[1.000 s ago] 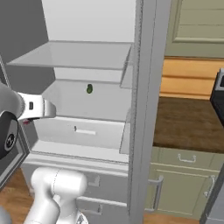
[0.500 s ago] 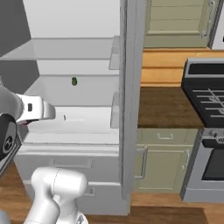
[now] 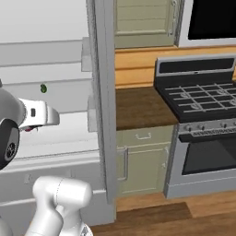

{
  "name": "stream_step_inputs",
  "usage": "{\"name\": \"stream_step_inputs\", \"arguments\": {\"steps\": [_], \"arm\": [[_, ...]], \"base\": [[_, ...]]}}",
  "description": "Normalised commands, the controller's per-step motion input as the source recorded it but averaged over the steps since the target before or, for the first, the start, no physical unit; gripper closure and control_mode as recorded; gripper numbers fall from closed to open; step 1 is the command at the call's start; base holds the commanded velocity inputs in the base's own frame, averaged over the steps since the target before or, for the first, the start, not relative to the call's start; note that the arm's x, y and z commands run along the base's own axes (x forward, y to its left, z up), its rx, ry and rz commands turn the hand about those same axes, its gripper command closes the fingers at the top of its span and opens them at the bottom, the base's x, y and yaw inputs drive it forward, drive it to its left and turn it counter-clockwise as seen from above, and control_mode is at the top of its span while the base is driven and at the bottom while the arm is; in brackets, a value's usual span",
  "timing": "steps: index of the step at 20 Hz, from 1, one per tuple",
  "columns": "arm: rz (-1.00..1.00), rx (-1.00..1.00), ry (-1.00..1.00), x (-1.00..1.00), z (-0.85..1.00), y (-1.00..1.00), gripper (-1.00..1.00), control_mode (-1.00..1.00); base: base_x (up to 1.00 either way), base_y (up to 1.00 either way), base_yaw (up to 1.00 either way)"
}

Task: Take the strawberry from the fridge and place it on top of the pancake, located on the dining counter.

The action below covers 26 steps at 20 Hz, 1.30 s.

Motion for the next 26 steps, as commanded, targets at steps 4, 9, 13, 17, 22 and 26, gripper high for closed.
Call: {"name": "stream_step_inputs", "arguments": {"steps": [4, 9, 13, 17, 22, 26], "arm": [[0.00, 0.00, 0.00, 0.00, 0.00, 0.00, 1.00, 1.00], [0.00, 0.00, 0.00, 0.00, 0.00, 0.00, 1.00, 1.00], [0.00, 0.00, 0.00, 0.00, 0.00, 0.00, 1.00, 1.00], [0.00, 0.00, 0.00, 0.00, 0.00, 0.00, 1.00, 1.00], [0.00, 0.00, 0.00, 0.00, 0.00, 0.00, 1.00, 1.00], [0.00, 0.00, 0.00, 0.00, 0.00, 0.00, 1.00, 1.00]], "base": [[-0.24, 0.93, -0.48], [-0.59, 0.80, -0.30], [-0.71, 0.67, -0.16], [-0.55, 0.98, -0.01], [-0.18, 0.94, 0.00], [-0.21, 0.88, 0.00]]}}
